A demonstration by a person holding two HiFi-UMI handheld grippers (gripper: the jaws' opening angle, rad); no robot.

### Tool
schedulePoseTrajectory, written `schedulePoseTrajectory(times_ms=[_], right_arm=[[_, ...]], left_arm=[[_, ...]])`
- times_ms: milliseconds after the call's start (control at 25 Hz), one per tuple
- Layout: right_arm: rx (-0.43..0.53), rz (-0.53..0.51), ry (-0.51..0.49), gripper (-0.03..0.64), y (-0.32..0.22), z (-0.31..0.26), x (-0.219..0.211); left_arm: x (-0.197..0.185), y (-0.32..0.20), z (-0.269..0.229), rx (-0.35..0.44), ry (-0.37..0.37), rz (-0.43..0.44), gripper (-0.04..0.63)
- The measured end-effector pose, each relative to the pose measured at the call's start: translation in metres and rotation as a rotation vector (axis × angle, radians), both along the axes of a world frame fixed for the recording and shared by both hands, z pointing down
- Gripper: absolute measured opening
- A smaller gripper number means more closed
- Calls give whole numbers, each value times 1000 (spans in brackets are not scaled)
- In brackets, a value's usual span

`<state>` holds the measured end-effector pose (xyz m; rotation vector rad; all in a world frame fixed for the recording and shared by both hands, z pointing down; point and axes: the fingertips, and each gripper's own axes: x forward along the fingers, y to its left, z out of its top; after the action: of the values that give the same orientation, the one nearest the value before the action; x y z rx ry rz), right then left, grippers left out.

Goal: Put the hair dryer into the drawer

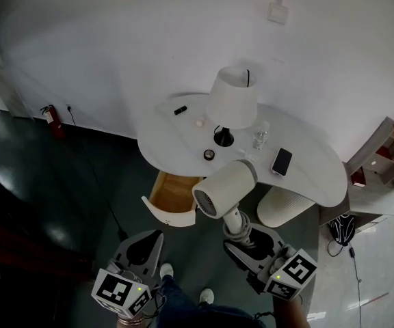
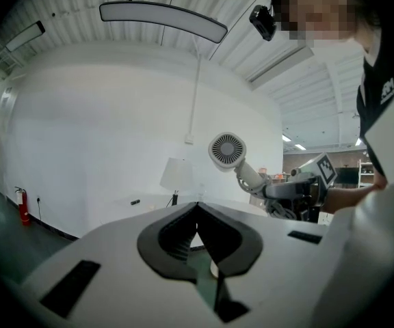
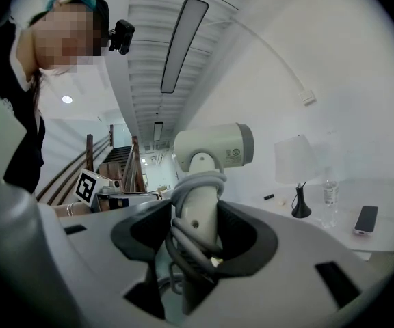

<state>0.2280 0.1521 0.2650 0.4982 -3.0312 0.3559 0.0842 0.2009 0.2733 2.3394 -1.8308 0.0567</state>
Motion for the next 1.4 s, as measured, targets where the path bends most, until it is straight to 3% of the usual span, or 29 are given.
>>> schedulePoseTrajectory(times_ms=[320,520,720,920,1400], right_arm=[[-13,42,-13,222,-24,-10,-47],[-24,87,-109,222,-35,-33,-77],[-15,141,-89,222,-37,-25,-95],[10,171,-157,222,-33,-38,-119],[2,152,-83,219,-28,-7,-143]], left_arm=[[-44,-31,-10,-1,-2,58,15],[-70,-48,-12,-15,1,120,15],[-96,-61,-13,-9,-7,182,15],[-117,-65,-13,-10,-12,233,15],[-144,-76,-2,-24,-3,260,15]])
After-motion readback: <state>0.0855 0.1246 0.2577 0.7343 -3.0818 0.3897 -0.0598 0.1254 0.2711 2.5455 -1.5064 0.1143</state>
